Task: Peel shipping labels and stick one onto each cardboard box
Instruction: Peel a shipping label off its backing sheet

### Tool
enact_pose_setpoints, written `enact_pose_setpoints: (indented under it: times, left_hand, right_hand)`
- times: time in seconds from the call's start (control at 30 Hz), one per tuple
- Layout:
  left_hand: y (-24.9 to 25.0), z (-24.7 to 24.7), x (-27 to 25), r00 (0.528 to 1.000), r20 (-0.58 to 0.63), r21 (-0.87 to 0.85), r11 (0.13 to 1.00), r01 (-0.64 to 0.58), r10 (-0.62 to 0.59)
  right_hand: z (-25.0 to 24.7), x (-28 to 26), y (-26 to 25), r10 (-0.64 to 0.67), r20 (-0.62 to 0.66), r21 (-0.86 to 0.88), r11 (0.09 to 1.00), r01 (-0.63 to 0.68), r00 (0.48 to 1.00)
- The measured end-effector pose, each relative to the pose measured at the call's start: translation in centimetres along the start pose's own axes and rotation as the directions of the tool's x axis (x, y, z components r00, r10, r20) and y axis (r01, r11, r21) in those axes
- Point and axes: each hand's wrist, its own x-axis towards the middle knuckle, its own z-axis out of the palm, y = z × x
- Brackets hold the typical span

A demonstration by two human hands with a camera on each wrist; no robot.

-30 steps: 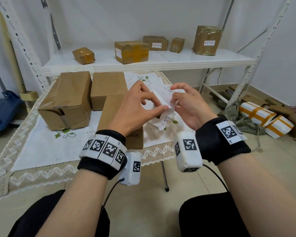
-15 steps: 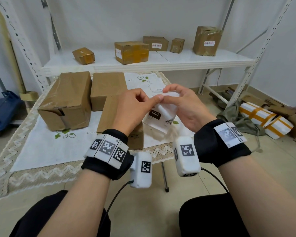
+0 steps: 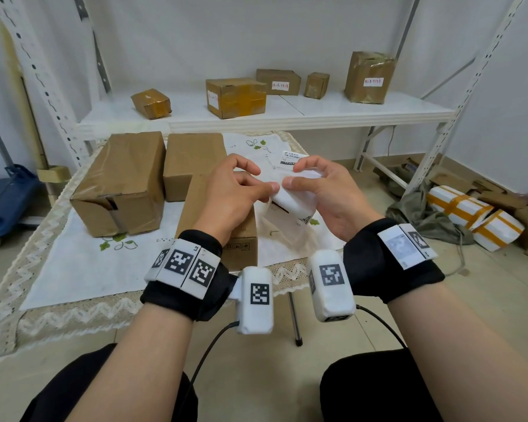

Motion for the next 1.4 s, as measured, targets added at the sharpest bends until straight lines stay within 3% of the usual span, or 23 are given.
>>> enact_pose_setpoints:
  times: [0.47, 0.93, 1.4]
  left_hand:
    - [0.0, 0.3, 0.2, 1.000, 0.002, -0.046, 0.999, 0.017, -0.017]
    - [0.4, 0.3, -0.1, 1.000, 0.012, -0.082, 0.996, 0.026, -0.025]
    - [0.5, 0.3, -0.1, 0.999, 0.019, -0.102, 0.994, 0.030, -0.028]
  right_hand:
    - [-0.4, 0.2, -0.2, 0.078, -0.065, 0.199, 0.978, -0.063, 0.995]
    - [-1.2, 1.1, 0.1, 0.217, -0.105, 0.407, 0.900, -0.157, 0.970]
    - [-1.8, 1.2, -0.1, 0.280, -0.194, 0.458, 0.873, -0.166, 0.940]
